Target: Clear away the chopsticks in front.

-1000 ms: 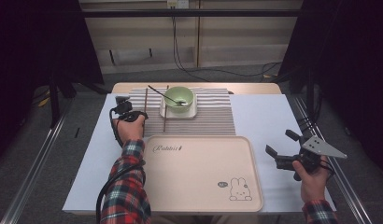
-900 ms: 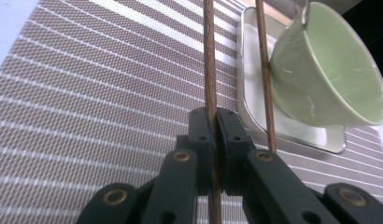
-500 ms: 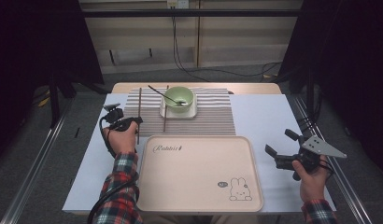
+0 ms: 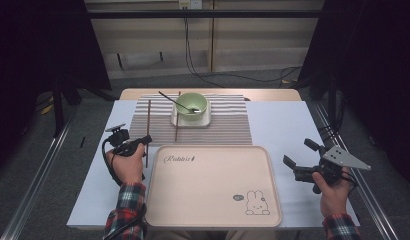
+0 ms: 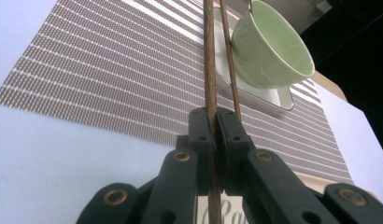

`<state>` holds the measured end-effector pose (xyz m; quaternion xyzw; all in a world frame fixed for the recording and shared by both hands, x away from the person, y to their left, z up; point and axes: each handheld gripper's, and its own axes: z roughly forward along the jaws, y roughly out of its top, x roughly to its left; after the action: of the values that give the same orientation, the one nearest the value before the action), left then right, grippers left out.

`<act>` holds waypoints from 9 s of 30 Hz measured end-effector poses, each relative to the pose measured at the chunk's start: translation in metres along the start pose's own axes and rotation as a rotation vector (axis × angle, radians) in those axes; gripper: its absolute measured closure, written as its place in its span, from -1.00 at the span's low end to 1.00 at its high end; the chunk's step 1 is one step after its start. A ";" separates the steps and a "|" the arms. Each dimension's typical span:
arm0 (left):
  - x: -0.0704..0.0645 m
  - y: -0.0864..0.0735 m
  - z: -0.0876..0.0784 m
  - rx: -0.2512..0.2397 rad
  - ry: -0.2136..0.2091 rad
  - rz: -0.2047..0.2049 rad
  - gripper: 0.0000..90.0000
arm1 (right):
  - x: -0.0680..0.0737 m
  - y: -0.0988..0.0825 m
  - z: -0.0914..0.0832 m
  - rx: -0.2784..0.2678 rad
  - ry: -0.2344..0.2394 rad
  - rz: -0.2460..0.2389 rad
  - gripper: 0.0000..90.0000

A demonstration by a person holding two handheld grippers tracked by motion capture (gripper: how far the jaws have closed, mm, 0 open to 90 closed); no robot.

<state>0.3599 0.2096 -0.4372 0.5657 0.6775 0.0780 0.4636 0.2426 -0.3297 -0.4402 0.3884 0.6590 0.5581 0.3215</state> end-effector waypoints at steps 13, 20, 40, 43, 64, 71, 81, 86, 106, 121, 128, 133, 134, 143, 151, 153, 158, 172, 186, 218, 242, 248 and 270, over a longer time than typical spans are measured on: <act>0.002 -0.027 -0.018 -0.005 -0.038 -0.011 0.90 | 0.001 0.000 0.000 -0.006 0.004 0.012 -0.96; 0.002 -0.040 -0.025 -0.017 -0.041 -0.018 0.90 | 0.001 0.000 -0.001 -0.005 0.005 0.011 -0.96; -0.004 -0.070 -0.040 -0.006 -0.063 -0.001 0.90 | 0.002 0.000 0.000 -0.005 0.002 0.007 -0.96; -0.004 -0.074 -0.041 0.004 -0.061 -0.003 0.90 | 0.002 0.000 0.000 -0.005 0.002 0.005 -0.96; -0.007 -0.104 -0.045 0.039 -0.066 0.014 0.90 | 0.002 0.000 0.000 -0.004 0.007 0.004 -0.96; -0.009 -0.108 -0.048 0.041 -0.068 0.016 0.90 | 0.002 0.000 0.001 -0.005 0.009 0.004 -0.96; -0.009 -0.113 -0.052 0.043 -0.056 0.040 0.90 | 0.002 0.000 0.001 -0.005 0.002 0.007 -0.96; -0.009 -0.117 -0.054 0.050 -0.061 0.039 0.90 | 0.002 0.000 0.002 -0.003 0.002 0.008 -0.96; -0.011 -0.125 -0.061 0.124 -0.020 0.082 0.90 | 0.002 0.000 0.003 -0.005 0.007 0.013 -0.96; -0.012 -0.126 -0.060 0.139 -0.008 0.041 0.87 | 0.001 0.000 0.005 -0.008 0.007 0.012 -0.96; -0.011 -0.126 -0.061 0.143 0.008 0.044 0.89 | 0.002 0.000 0.005 -0.010 0.007 0.023 -0.96; -0.012 -0.126 -0.061 0.145 0.013 0.048 0.90 | 0.002 0.000 0.005 -0.009 0.006 0.026 -0.96; -0.012 -0.127 -0.061 0.144 0.015 0.045 0.90 | 0.001 0.000 0.005 -0.012 0.009 0.023 -0.96; -0.015 -0.128 -0.059 0.149 -0.004 0.045 0.90 | 0.001 0.000 0.005 -0.012 0.009 0.019 -0.96; -0.015 -0.129 -0.058 0.146 -0.018 0.033 0.86 | 0.001 0.000 0.005 -0.011 0.008 0.019 -0.96; -0.016 -0.129 -0.058 0.149 -0.018 0.039 0.83 | 0.001 0.000 0.005 -0.012 0.005 0.021 -0.96; -0.016 -0.129 -0.058 0.146 -0.021 0.034 0.82 | 0.001 0.000 0.005 -0.012 0.008 0.025 -0.96; -0.022 -0.108 -0.055 0.104 -0.057 0.064 0.59 | 0.001 0.000 0.004 -0.015 0.000 0.027 -0.96; -0.023 -0.082 -0.044 0.035 -0.101 0.090 0.19 | 0.001 0.002 0.003 -0.021 0.004 0.015 -0.96; -0.014 -0.019 0.013 -0.051 -0.122 0.246 -0.67 | 0.000 0.002 0.003 -0.010 0.010 0.012 -0.96; -0.015 0.021 0.059 -0.057 -0.068 0.284 -0.72 | 0.000 0.002 0.003 -0.012 0.014 0.002 -0.96; -0.012 0.028 0.068 -0.044 -0.031 0.319 -0.65 | 0.000 0.002 0.003 -0.009 0.011 0.005 -0.96; -0.019 0.044 0.094 -0.023 -0.014 0.335 0.07 | 0.000 0.001 0.005 0.001 0.012 -0.005 -0.96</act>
<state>0.4569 0.1694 -0.4513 0.6660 0.5695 0.1579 0.4552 0.2473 -0.3275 -0.4399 0.3835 0.6622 0.5593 0.3188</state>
